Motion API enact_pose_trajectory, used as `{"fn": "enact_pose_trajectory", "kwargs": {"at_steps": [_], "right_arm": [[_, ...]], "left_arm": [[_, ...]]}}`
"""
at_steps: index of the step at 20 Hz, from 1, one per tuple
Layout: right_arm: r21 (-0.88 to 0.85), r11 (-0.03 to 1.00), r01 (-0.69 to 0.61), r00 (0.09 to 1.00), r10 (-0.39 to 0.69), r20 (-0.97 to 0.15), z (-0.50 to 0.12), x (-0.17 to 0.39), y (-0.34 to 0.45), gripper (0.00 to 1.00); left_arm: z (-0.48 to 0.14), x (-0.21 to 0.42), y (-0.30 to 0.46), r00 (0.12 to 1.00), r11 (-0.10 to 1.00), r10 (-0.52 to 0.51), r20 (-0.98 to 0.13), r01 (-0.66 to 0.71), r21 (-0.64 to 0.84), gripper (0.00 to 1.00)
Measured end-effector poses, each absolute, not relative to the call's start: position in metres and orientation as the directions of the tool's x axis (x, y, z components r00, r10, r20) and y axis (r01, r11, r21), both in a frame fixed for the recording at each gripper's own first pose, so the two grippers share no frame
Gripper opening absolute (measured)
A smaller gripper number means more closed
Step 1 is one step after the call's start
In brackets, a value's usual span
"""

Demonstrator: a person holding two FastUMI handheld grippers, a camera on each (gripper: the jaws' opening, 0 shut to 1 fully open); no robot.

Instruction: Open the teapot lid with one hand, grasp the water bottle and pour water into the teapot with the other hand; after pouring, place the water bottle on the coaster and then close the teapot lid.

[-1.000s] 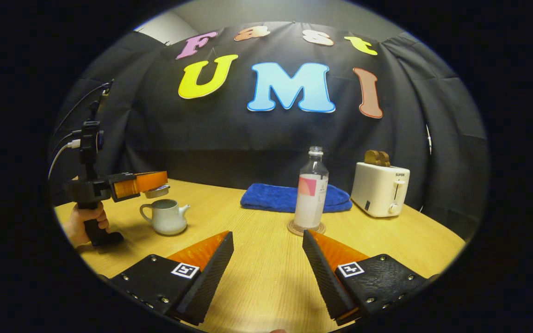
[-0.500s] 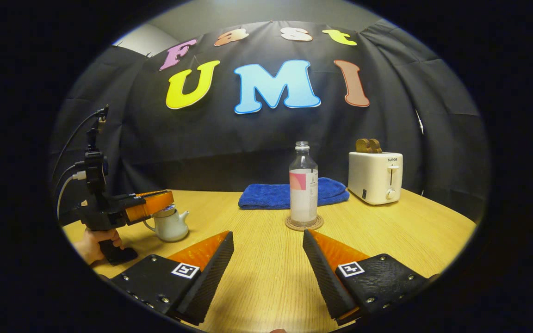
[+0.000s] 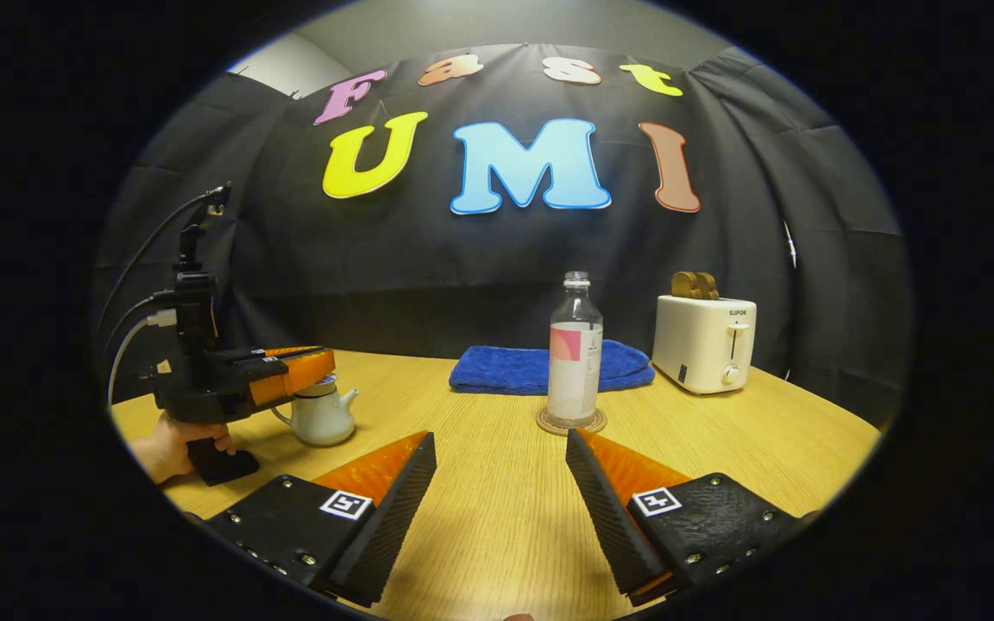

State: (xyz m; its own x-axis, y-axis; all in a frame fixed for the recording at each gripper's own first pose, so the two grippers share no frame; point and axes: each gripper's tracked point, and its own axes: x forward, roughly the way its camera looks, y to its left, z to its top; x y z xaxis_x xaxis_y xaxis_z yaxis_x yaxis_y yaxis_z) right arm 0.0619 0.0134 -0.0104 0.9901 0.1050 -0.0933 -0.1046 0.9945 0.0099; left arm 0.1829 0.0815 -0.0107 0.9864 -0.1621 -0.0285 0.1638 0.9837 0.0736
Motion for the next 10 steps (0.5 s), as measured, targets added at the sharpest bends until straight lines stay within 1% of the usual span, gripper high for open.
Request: {"fn": "enact_pose_trajectory", "kwargs": {"at_steps": [1, 2, 5, 6, 7, 10], "right_arm": [[0.013, 0.994, -0.105, 0.990, 0.106, -0.094, -0.0110, 0.0620, 0.0129, 0.94], [0.016, 0.994, -0.106, 0.990, 0.107, -0.094, -0.0105, 0.0620, 0.0124, 0.94], [0.017, 0.994, -0.108, 0.989, 0.109, -0.096, -0.0107, 0.0625, 0.0128, 0.94], [0.015, 0.994, -0.108, 0.989, 0.109, -0.095, -0.0109, 0.0622, 0.0133, 0.94], [0.012, 0.994, -0.109, 0.990, 0.110, -0.094, -0.0105, 0.0622, 0.0138, 0.94], [0.010, 0.994, -0.110, 0.989, 0.111, -0.093, -0.0107, 0.0622, 0.0140, 0.94]], "left_arm": [[-0.0112, 0.1834, 0.0815, 0.987, 0.984, -0.158, -0.032, 0.160, 0.079, 0.19], [-0.0112, 0.1839, 0.0822, 0.988, 0.985, -0.152, -0.035, 0.154, 0.083, 0.22], [-0.0125, 0.1832, 0.0815, 0.989, 0.985, -0.140, -0.043, 0.144, 0.093, 0.22], [-0.0132, 0.1835, 0.0823, 0.990, 0.986, -0.134, -0.049, 0.138, 0.096, 0.22], [-0.0139, 0.1833, 0.0825, 0.990, 0.986, -0.131, -0.053, 0.135, 0.100, 0.19], [-0.0142, 0.1822, 0.0815, 0.990, 0.985, -0.127, -0.060, 0.133, 0.108, 0.21]]}}
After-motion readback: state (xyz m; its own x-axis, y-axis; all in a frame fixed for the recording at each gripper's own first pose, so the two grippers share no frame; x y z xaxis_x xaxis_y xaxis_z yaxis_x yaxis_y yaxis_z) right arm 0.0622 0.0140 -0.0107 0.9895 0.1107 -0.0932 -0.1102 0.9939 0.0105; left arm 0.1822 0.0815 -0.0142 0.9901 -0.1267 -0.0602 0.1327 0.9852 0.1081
